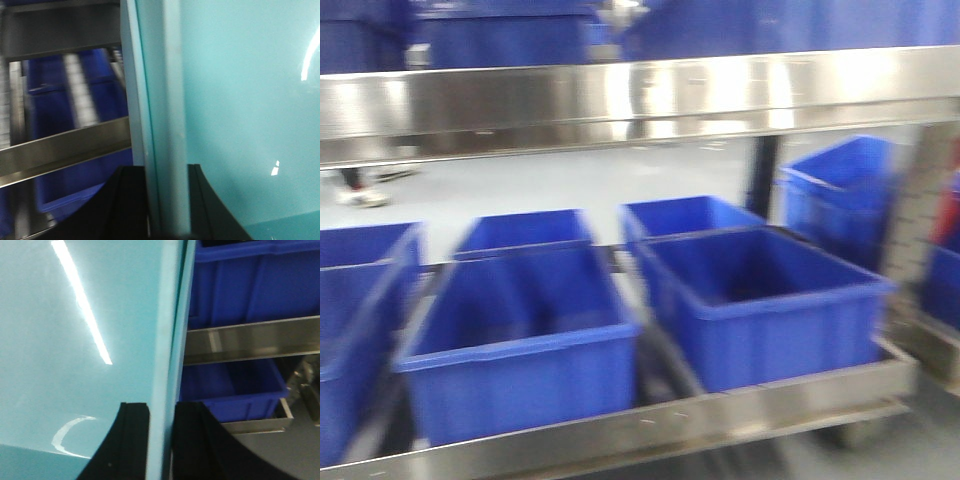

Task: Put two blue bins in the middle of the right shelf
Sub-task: 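Drive the base across the floor carrying the teal bin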

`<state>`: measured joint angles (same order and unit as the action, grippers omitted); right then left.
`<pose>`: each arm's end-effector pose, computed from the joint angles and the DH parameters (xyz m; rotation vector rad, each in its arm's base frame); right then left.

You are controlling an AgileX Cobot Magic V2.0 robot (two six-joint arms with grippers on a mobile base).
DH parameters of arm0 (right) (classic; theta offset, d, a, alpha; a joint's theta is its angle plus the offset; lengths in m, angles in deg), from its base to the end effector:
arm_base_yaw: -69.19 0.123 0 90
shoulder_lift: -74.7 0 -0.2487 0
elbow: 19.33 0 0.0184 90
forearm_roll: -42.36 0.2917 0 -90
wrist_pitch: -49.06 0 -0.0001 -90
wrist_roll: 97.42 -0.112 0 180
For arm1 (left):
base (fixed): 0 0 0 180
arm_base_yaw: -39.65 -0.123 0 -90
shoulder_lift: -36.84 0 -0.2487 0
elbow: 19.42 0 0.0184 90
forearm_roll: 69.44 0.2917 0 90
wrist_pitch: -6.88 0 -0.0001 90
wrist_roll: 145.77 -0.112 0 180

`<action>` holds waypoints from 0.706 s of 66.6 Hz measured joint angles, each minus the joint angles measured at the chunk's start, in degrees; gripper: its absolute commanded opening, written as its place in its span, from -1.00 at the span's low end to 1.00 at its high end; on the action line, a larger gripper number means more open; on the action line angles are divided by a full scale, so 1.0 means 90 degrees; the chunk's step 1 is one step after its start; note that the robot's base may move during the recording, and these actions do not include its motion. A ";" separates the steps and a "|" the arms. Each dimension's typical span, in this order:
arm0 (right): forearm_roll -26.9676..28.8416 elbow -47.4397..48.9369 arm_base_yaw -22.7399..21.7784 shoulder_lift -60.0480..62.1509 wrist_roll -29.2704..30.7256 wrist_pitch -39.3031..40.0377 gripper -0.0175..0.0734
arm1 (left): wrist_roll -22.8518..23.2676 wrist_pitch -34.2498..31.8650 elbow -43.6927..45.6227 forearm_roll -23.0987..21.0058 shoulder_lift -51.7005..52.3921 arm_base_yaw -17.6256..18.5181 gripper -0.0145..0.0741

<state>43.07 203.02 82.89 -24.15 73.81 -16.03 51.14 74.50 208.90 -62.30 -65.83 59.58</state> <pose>0.3560 0.0881 0.4863 -0.0928 2.1300 0.2470 0.3573 -0.1158 0.4919 0.0386 2.1302 -0.2301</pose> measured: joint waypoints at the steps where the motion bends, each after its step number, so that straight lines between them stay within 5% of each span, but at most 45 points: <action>1: 0.0000 0.0000 0.0000 0.0000 0.0000 0.0000 -0.98 | 0.0000 0.0000 0.0000 0.0000 0.0000 0.0000 -0.92; 47: -0.0026 0.0000 0.0000 0.0000 0.0000 0.0000 -0.98 | 0.0000 -0.0037 0.0000 -0.0012 0.0000 0.0000 -0.92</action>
<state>42.84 203.02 82.89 -24.15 73.81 -16.03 51.14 74.16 208.90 -62.41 -65.83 59.58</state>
